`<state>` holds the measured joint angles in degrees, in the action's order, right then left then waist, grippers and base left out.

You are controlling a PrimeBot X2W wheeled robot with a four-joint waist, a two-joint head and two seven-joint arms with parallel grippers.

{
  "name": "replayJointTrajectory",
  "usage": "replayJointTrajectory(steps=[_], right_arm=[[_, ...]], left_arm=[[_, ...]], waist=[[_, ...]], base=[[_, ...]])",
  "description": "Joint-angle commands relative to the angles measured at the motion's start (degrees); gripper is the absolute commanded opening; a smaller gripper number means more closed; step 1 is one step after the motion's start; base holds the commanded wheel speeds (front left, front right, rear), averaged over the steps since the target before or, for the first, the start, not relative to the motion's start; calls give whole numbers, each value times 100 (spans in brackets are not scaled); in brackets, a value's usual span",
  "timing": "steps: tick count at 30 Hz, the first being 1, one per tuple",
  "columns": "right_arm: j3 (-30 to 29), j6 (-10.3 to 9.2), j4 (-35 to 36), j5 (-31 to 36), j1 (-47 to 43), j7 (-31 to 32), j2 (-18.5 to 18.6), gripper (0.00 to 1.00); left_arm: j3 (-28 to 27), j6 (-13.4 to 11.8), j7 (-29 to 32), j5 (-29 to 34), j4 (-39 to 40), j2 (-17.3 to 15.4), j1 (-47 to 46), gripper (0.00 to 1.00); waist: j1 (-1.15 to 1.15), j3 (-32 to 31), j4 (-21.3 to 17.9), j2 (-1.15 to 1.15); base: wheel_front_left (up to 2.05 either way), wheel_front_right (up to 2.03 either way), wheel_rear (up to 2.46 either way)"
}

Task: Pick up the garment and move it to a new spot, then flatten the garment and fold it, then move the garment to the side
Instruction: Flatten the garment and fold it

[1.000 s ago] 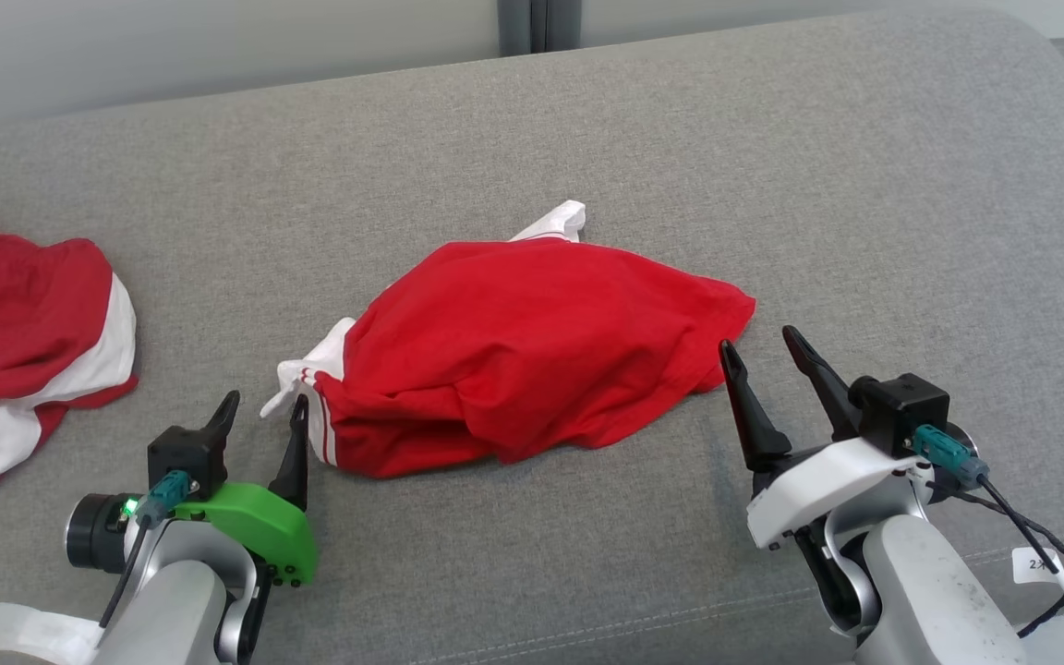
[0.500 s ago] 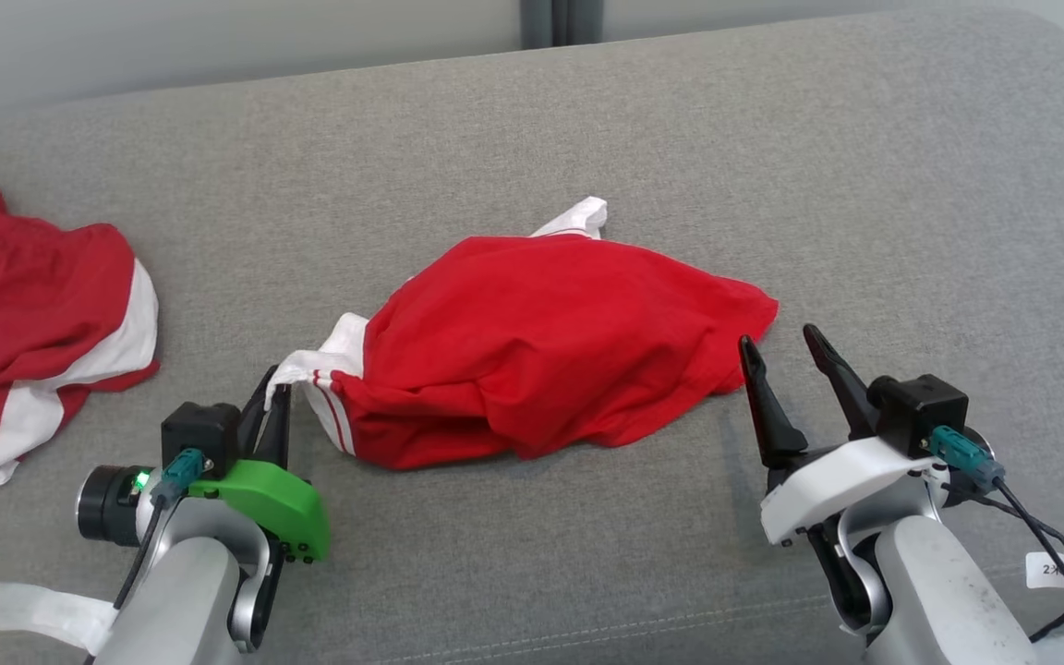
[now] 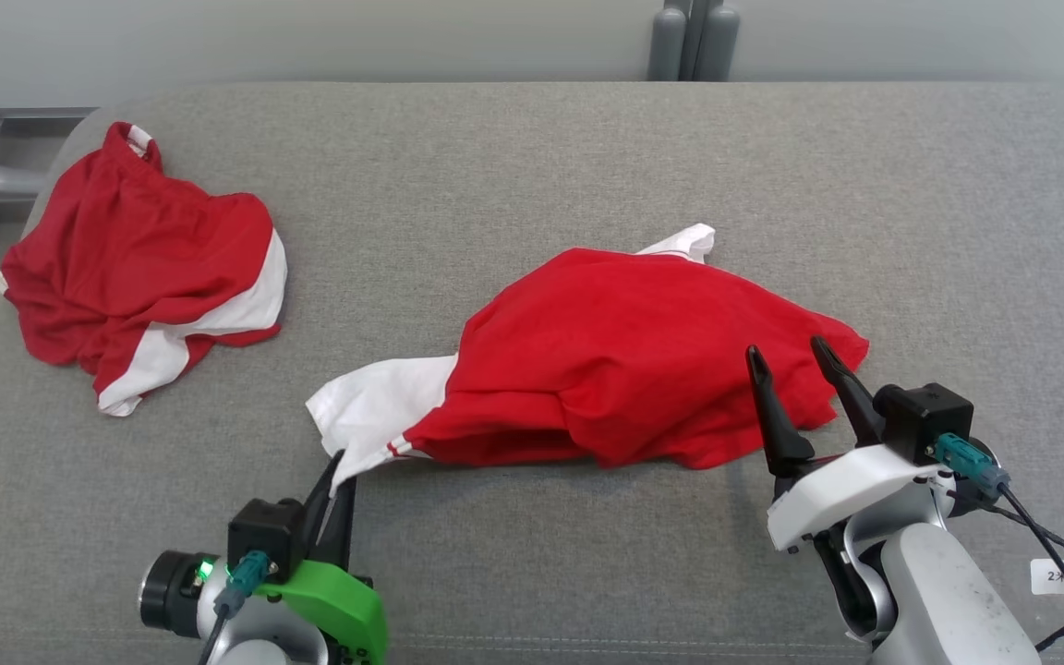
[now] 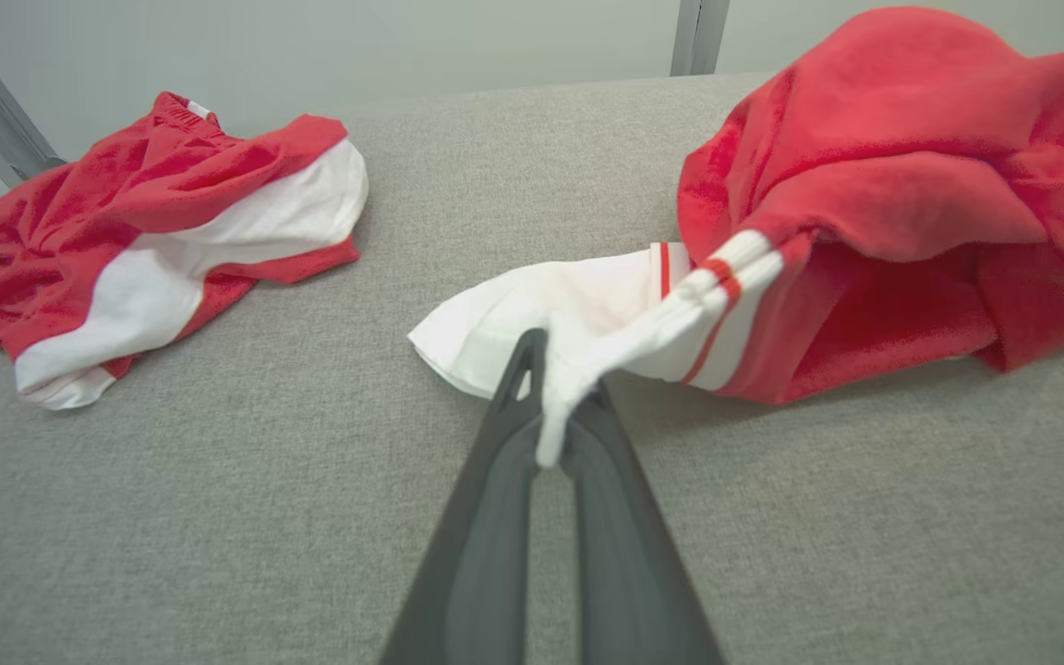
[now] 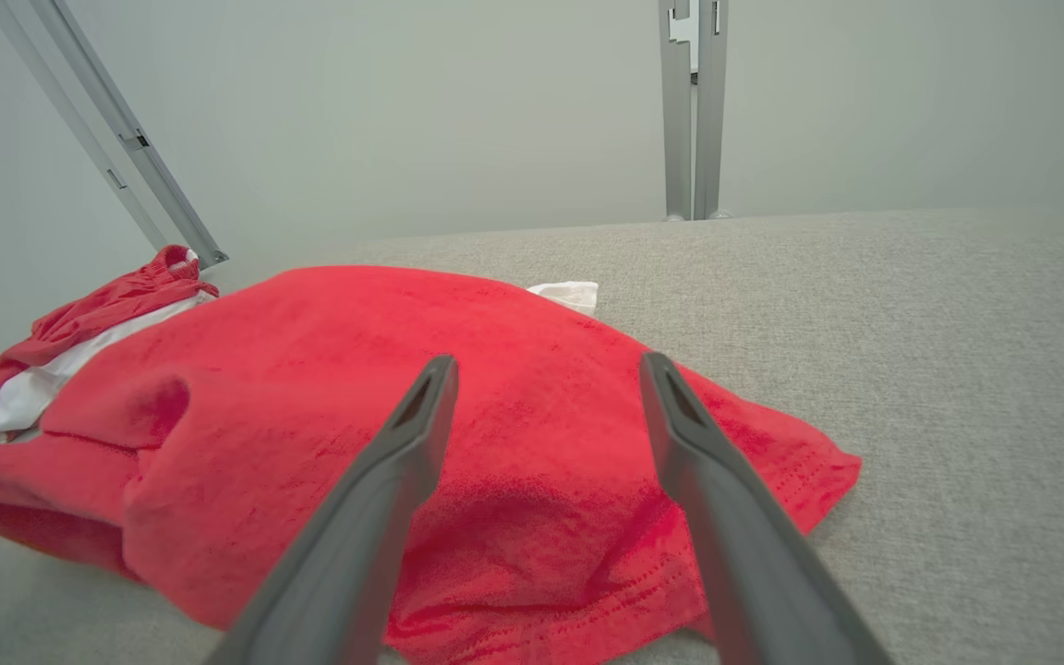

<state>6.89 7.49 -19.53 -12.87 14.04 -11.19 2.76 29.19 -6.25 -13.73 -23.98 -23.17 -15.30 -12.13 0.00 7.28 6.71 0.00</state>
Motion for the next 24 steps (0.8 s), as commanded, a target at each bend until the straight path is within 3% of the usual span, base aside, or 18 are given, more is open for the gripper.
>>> replayJointTrajectory(steps=[1,7,8,9,10,16,24], right_arm=[[-27,0,10,57,-72,-8,24,100],[-10,0,0,48,-90,13,23,100],[1,0,-4,41,-81,19,24,100],[10,0,-2,35,-74,29,24,100],[12,0,4,34,-74,30,23,100],[-28,0,-6,50,-110,21,22,100],[-55,0,3,34,-155,18,23,100]], left_arm=[[26,-69,72,-1,131,23,171,0],[155,-28,338,-199,298,116,503,0],[180,6,394,-237,284,122,535,42],[195,32,390,-248,309,119,543,96],[185,41,362,-286,353,134,554,100],[250,81,350,-289,765,117,637,100],[307,-186,634,-61,1991,-237,886,100]], waist=[[0,-93,190,0],[0,-122,240,0],[0,-131,233,0],[0,-140,225,0],[0,-151,219,0],[0,-221,192,0],[0,-282,148,0]], base=[[0,0,0],[0,0,0],[0,0,0],[0,0,0],[0,0,0],[0,0,0],[0,0,0]])
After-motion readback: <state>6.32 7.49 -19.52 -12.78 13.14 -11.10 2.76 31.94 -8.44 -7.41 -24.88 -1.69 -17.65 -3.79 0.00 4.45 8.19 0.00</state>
